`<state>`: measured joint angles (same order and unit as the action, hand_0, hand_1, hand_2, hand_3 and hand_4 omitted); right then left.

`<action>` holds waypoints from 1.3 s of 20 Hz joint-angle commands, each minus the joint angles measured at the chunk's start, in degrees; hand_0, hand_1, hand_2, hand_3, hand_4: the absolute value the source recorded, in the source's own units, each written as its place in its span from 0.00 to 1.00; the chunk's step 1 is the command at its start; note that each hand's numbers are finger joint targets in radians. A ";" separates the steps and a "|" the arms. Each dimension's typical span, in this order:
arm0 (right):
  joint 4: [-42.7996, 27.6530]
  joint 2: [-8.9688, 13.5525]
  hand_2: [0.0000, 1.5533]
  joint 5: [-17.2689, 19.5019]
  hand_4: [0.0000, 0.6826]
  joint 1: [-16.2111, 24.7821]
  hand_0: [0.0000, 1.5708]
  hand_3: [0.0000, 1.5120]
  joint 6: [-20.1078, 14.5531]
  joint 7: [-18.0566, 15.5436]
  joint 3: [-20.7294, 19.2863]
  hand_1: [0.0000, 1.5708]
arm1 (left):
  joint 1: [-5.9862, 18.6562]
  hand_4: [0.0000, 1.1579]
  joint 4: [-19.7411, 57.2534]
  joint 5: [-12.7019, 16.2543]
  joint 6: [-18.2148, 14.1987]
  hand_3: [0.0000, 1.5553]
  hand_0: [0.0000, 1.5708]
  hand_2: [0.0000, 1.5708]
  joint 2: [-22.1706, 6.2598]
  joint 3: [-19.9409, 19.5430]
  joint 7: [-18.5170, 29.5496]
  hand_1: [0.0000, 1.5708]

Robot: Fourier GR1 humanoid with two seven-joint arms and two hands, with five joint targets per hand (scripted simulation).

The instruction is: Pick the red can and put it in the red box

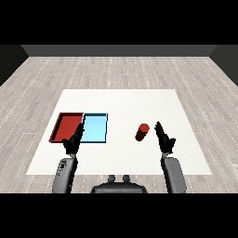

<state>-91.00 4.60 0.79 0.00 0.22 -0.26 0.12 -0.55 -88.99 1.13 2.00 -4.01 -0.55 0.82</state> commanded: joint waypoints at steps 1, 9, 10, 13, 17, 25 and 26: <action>0.90 0.77 0.00 -0.56 0.00 -0.20 0.00 0.00 1.58 -0.37 -1.90 0.00 | 0.11 0.00 -0.01 -0.74 -0.20 0.00 0.00 0.00 0.13 -0.48 0.00 0.00; 1.96 5.86 0.00 -13.09 0.00 -2.62 0.00 0.00 12.65 -10.83 -10.51 0.00 | 1.14 0.00 -4.38 1.34 -0.30 0.00 0.00 0.00 -0.01 -4.34 16.15 0.00; -1.15 6.49 0.00 -15.11 0.00 0.77 0.00 0.00 14.15 -10.53 -11.55 0.00 | 0.11 0.00 -4.57 -0.05 -1.81 0.00 0.00 0.00 3.28 -1.44 17.01 0.00; 9.20 5.18 0.00 -11.45 0.00 -1.24 0.00 0.00 15.93 -19.50 -10.19 0.00 | 0.95 0.00 -0.04 -0.52 -1.74 0.00 0.00 0.00 3.04 -2.58 21.03 0.00; 5.50 4.62 0.00 -10.50 0.00 -0.51 0.00 0.00 15.28 -18.14 -9.47 0.00 | -3.09 0.00 -2.42 2.22 1.56 0.00 0.00 0.00 1.12 -4.02 23.05 0.00; 9.66 6.18 0.00 -11.23 0.00 -3.84 0.00 0.00 15.79 -17.65 -12.37 0.00 | 0.04 0.00 -7.21 -1.78 -3.68 0.00 0.00 0.00 3.31 -0.23 15.90 0.00; 8.39 4.37 0.00 -10.78 0.00 -6.33 0.00 0.00 12.73 -15.81 -11.30 0.00 | -2.12 0.00 -5.68 1.46 0.03 0.00 0.00 0.00 1.87 -2.38 19.91 0.00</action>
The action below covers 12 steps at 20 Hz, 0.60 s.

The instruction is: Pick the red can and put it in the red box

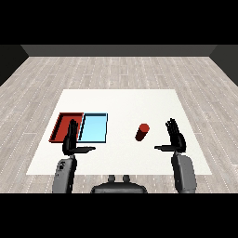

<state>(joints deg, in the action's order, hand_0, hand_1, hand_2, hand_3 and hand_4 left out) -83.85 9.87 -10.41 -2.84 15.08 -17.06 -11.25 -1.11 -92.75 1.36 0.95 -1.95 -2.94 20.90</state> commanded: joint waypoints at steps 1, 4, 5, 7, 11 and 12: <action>0.86 -0.87 0.00 -0.87 0.00 -0.53 0.00 0.00 0.19 0.21 -0.03 0.00 | -5.35 0.00 -4.22 -0.39 0.30 0.00 0.00 0.00 1.15 2.12 0.84 0.00; 2.89 -1.17 0.00 0.50 0.00 -0.01 0.00 0.00 0.69 -2.94 0.26 0.00 | 2.89 0.00 0.73 -0.18 -1.11 0.00 0.00 0.00 -0.50 -0.64 -2.20 0.00; 1.68 0.12 0.00 -1.76 0.00 -1.11 0.00 0.00 1.08 0.16 -1.22 0.00 | 1.43 0.00 -1.56 1.49 0.57 0.00 0.00 0.00 -1.90 -2.02 -2.19 0.00; 8.33 0.01 0.00 -0.44 0.00 -5.80 0.00 0.00 0.51 -2.09 -1.02 0.00 | 0.07 0.00 -1.35 -0.82 -0.82 0.00 0.00 0.00 0.06 0.77 -1.06 0.00; 13.02 -1.28 0.00 1.47 0.00 -7.03 0.00 0.00 -0.46 -4.64 0.19 0.00 | 3.21 0.00 6.04 -0.26 -0.53 0.00 0.00 0.00 0.59 -0.24 2.59 0.00; 8.90 -2.36 0.00 -0.85 0.00 -7.59 0.00 0.00 -1.73 0.16 0.30 0.00 | 2.22 0.00 -0.56 2.43 0.88 0.00 0.00 0.00 -1.65 -2.24 -1.50 0.00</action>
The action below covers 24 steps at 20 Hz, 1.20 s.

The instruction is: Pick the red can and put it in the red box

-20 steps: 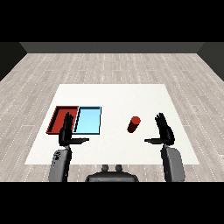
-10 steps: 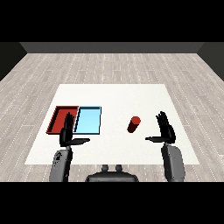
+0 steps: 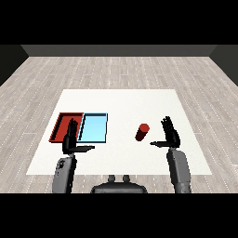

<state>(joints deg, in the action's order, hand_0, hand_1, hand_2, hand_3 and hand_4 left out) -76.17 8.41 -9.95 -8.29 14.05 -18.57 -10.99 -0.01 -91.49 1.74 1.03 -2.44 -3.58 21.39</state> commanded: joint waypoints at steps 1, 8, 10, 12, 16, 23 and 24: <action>-1.70 -1.45 0.00 -0.89 0.00 1.58 0.00 0.00 -0.07 1.65 1.40 0.00 | 0.59 0.00 0.09 0.98 0.13 0.00 0.00 0.00 0.32 0.05 -1.18 0.00; 12.30 0.14 0.00 -1.12 0.00 -7.47 0.00 0.00 -0.25 -1.16 -0.79 0.00 | -3.28 0.00 -3.95 0.18 -0.48 0.00 0.00 0.00 1.57 2.16 -1.87 0.00; 12.71 -2.47 0.00 -0.99 0.00 -6.54 0.00 0.00 -0.40 -3.82 0.73 0.00 | 0.12 0.00 1.15 -0.40 -0.23 0.00 0.00 0.00 1.00 1.16 1.11 0.00; 9.81 -3.29 0.00 -1.67 0.00 -4.53 0.00 0.00 -1.16 -2.38 1.38 0.00 | -1.77 0.00 -2.75 3.50 3.07 0.00 0.00 0.00 -1.67 -1.45 -1.14 0.00; 20.93 -2.03 0.00 -0.75 0.00 -9.66 0.00 0.00 0.23 -7.82 0.31 0.00 | -2.12 0.00 2.31 0.68 1.17 0.00 0.00 0.00 1.93 1.54 4.07 0.00; 22.46 -3.92 0.00 -2.15 0.00 -11.92 0.00 0.00 -2.53 -6.49 0.95 0.00 | -3.00 0.00 -1.27 0.90 0.91 0.00 0.00 0.00 0.90 1.08 1.01 0.00; 23.23 -4.71 0.00 -1.56 0.00 -10.16 0.00 0.00 -1.84 -9.08 1.67 0.00 | -4.26 0.00 -3.64 0.72 -0.38 0.00 0.00 0.00 2.19 2.07 -0.18 0.00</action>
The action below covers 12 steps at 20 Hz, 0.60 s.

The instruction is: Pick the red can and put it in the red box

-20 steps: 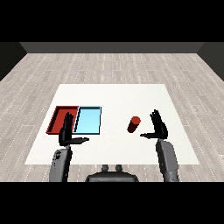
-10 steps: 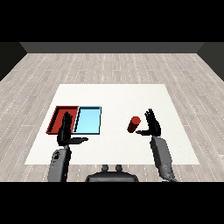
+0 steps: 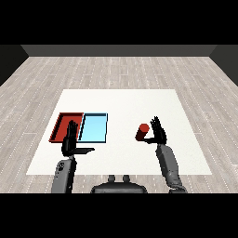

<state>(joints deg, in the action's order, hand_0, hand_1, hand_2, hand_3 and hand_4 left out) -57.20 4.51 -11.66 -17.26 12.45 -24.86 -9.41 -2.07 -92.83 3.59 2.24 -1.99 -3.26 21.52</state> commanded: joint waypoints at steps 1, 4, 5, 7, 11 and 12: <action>3.49 1.07 0.00 -1.79 0.00 -0.42 0.00 0.00 2.11 -1.83 -0.98 0.00 | 2.68 0.00 2.48 -0.31 -0.79 0.00 0.00 0.00 -0.26 -0.73 -0.15 0.00; -0.90 -0.56 0.00 -2.06 0.00 -0.43 0.00 0.00 0.03 1.35 0.61 0.00 | 3.94 0.00 -0.46 2.11 -0.04 0.00 0.00 0.00 -2.03 -2.93 -3.97 0.00; -0.59 0.19 0.00 -1.35 0.00 -0.79 0.00 0.00 -0.81 2.33 0.70 0.00 | -1.90 0.00 1.08 0.55 0.24 0.00 0.00 0.00 1.28 0.27 3.28 0.00; 0.38 -1.48 0.00 -0.41 0.00 0.00 0.00 0.00 -1.48 0.64 2.15 0.00 | 1.36 0.00 -3.32 1.83 0.76 0.00 0.00 0.00 -0.90 -0.40 -3.92 0.00; 12.43 -1.00 0.00 0.32 0.00 -6.49 0.00 0.00 -1.29 -5.34 0.36 0.00 | 0.40 0.00 0.22 0.73 0.40 0.00 0.00 0.00 -0.51 -0.95 -0.28 0.00; 11.88 -1.12 0.00 0.59 0.00 -4.52 0.00 0.00 -0.40 -7.17 0.94 0.00 | -0.27 0.00 -1.55 1.45 0.66 0.00 0.00 0.00 -0.84 -1.53 -0.36 0.00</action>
<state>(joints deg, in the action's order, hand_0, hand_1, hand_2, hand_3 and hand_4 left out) -49.66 4.07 -12.08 -21.16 11.94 -27.97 -9.06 -1.57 -93.43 5.00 3.07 -3.07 -4.80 21.02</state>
